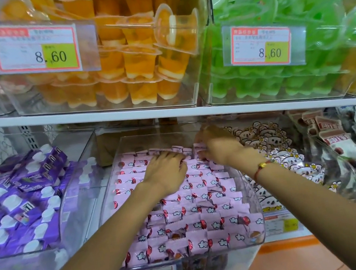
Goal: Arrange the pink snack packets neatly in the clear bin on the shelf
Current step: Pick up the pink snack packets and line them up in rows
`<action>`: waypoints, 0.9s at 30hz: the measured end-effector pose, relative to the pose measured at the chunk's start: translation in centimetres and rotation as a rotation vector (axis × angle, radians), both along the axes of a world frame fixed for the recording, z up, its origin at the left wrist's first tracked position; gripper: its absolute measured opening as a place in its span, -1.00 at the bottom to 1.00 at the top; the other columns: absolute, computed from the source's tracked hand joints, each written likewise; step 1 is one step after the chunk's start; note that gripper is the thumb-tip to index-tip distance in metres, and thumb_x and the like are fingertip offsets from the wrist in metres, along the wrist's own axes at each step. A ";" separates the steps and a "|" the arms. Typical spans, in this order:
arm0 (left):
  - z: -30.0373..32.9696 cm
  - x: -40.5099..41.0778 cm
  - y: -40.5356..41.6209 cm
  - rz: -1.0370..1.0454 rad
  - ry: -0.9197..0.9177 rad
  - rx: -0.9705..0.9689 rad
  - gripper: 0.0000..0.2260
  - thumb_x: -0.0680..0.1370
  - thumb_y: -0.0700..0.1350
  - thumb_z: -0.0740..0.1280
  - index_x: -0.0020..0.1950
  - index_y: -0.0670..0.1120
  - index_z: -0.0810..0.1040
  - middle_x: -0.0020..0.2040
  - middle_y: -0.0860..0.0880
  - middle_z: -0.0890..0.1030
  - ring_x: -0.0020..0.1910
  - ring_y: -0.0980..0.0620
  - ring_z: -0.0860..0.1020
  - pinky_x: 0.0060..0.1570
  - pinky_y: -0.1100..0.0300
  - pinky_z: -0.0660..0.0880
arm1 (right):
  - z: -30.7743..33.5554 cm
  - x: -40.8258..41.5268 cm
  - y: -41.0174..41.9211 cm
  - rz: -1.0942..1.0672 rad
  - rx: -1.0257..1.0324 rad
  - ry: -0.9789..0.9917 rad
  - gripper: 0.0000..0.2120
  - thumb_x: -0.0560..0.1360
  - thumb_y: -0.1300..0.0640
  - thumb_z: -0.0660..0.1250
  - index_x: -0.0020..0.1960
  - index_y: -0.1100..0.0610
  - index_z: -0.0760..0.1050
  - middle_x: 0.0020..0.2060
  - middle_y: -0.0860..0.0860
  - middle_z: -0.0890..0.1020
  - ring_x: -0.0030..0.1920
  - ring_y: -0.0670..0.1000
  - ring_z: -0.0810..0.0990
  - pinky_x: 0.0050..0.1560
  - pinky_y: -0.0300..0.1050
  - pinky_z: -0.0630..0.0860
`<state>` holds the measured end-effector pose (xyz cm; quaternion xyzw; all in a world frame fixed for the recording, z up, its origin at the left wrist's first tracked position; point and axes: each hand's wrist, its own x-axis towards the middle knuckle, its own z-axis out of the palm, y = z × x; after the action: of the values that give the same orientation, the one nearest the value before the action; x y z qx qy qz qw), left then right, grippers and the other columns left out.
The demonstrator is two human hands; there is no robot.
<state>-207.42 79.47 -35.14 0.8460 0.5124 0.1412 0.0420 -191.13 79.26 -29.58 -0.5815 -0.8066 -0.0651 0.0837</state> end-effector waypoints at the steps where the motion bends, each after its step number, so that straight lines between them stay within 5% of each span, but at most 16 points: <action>1: 0.0 0.0 -0.1 0.000 -0.011 -0.003 -0.64 0.64 0.00 0.04 0.40 -0.02 0.38 0.38 -0.04 0.44 0.35 -0.03 0.36 0.32 0.09 0.23 | -0.5 -0.4 0.4 -0.009 -0.023 -0.025 -0.78 0.50 0.16 0.33 0.14 0.17 0.53 0.14 0.12 0.52 0.13 0.14 0.54 0.01 -0.21 0.42; 5: 0.5 0.2 -0.3 0.004 -0.055 0.008 -0.68 0.62 -0.05 0.11 0.34 -0.06 0.43 0.32 -0.06 0.50 0.28 -0.06 0.42 0.26 0.09 0.30 | -1.6 -0.8 1.2 -0.027 -0.103 -0.139 -0.72 0.53 0.17 0.20 0.20 0.15 0.52 0.19 0.16 0.51 0.20 0.17 0.47 0.22 -0.05 0.43; 10: 1.2 0.9 0.0 0.000 -0.122 0.012 -0.68 0.59 -0.18 0.16 0.32 -0.05 0.46 0.29 -0.08 0.52 0.22 -0.11 0.47 0.15 0.08 0.42 | -1.4 0.5 0.4 0.012 -0.139 -0.159 -0.72 0.54 0.17 0.14 0.13 0.06 0.56 0.09 0.12 0.57 0.14 0.14 0.49 0.01 -0.15 0.39; 14: 1.1 1.5 0.5 -0.082 -0.132 0.000 -0.66 0.61 -0.16 0.13 0.36 0.05 0.44 0.27 -0.07 0.53 0.13 -0.12 0.50 0.06 0.08 0.46 | -0.4 1.7 -1.4 0.009 -0.039 -0.010 -0.65 0.50 0.19 0.17 0.21 -0.02 0.54 0.14 0.07 0.57 0.18 0.14 0.48 0.07 -0.11 0.44; 17: 0.7 1.8 1.0 -0.097 -0.018 -0.021 -0.65 0.63 -0.06 0.08 0.41 0.08 0.39 0.37 -0.03 0.45 0.27 -0.10 0.41 0.19 0.03 0.39 | 0.0 3.2 -3.5 -0.117 0.183 0.105 -0.70 0.48 0.16 0.26 0.19 0.01 0.56 0.07 0.09 0.58 0.06 0.14 0.54 -0.02 -0.05 0.52; 22: 1.2 2.0 1.5 -0.134 0.160 -0.055 -0.64 0.62 -0.02 0.03 0.39 0.08 0.40 0.42 0.01 0.39 0.37 -0.08 0.32 0.32 -0.02 0.28 | -1.6 4.5 -6.2 -0.290 0.017 0.347 -0.70 0.54 0.04 0.22 0.22 0.10 0.52 -0.02 0.10 0.62 -0.14 0.14 0.60 -0.09 -0.02 0.55; 24: 1.8 2.2 1.7 -0.112 0.136 -0.149 -0.67 0.62 -0.01 0.05 0.32 0.05 0.47 0.35 -0.03 0.46 0.29 -0.09 0.40 0.28 -0.01 0.33 | -2.4 4.6 -6.7 -0.308 0.016 0.463 -0.72 0.55 0.04 0.19 0.19 0.08 0.53 -0.07 0.09 0.65 -0.20 0.15 0.58 -0.15 -0.05 0.51; 27: 2.8 3.4 2.2 -0.027 -0.005 -0.258 -0.70 0.62 0.01 0.07 0.08 -0.08 0.54 -0.01 -0.11 0.59 -0.01 -0.08 0.55 0.10 0.03 0.47 | -3.1 4.8 -6.7 -0.304 0.012 0.628 -0.75 0.55 0.06 0.21 0.17 0.05 0.54 -0.21 -0.01 0.61 -0.35 0.00 0.49 -0.30 -0.15 0.37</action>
<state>-204.01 81.71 -32.31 0.8400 0.5148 0.0755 0.1538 -186.31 72.57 -32.69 -0.6860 -0.6456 0.1005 0.3203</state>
